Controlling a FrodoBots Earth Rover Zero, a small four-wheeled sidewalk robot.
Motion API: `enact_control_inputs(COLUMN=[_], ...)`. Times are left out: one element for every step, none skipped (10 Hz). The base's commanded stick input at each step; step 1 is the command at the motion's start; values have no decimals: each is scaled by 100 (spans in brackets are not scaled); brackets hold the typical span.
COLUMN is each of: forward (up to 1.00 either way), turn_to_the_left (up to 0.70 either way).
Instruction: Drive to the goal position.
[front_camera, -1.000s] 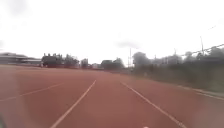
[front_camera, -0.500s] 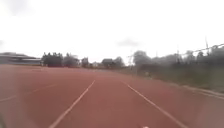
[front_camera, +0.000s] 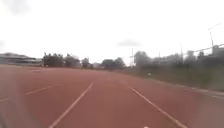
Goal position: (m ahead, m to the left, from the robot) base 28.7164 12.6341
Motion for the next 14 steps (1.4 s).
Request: enact_control_inputs(forward=[70,70,70,70,70,70,70,70,70,70,70,70,70,70], turn_to_the_left=[0,0,0,0,0,0,0,0,0,0,0,0,0,0])
